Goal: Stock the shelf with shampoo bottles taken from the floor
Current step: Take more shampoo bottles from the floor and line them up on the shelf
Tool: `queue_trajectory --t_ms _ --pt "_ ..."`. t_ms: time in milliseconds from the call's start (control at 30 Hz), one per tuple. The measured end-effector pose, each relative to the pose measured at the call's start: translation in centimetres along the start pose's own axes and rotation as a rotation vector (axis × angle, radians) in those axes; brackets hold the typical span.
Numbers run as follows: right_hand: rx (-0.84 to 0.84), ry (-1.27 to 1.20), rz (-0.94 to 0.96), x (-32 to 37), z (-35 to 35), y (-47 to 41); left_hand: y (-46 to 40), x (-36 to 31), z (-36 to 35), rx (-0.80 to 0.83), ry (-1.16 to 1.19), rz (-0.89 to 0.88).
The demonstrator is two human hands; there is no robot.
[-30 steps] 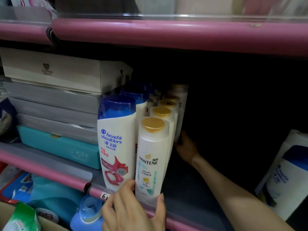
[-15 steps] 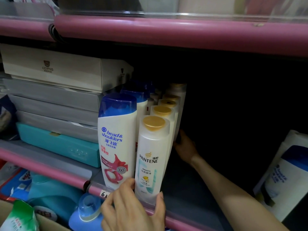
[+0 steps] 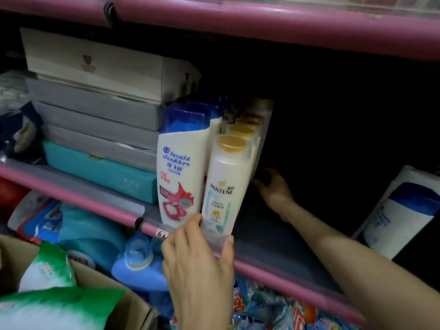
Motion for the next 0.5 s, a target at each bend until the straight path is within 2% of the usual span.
queue_trajectory --t_ms 100,233,400,500 --pt "-0.005 0.057 -0.054 0.5 2.0 3.7 0.8 -0.3 1.4 0.04 0.126 0.004" --pt "0.0 -0.006 -0.082 1.4 5.1 9.7 2.3 -0.2 2.7 0.121 0.248 0.034" --pt "0.056 -0.1 -0.025 2.2 6.9 17.4 5.1 0.5 3.4 0.289 0.336 0.056" --pt "0.097 -0.191 -0.021 1.9 7.1 21.3 6.8 1.2 3.1 0.389 0.303 0.069"
Point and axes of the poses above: each hand's wrist, its own y-axis away from the middle knuckle, its own z-axis out of the back of the hand, x = y × z, the point moved 3 cm from there along -y, towards the middle knuckle, and after that the axes turned 4 degrees about y, right-handed, at the moved point
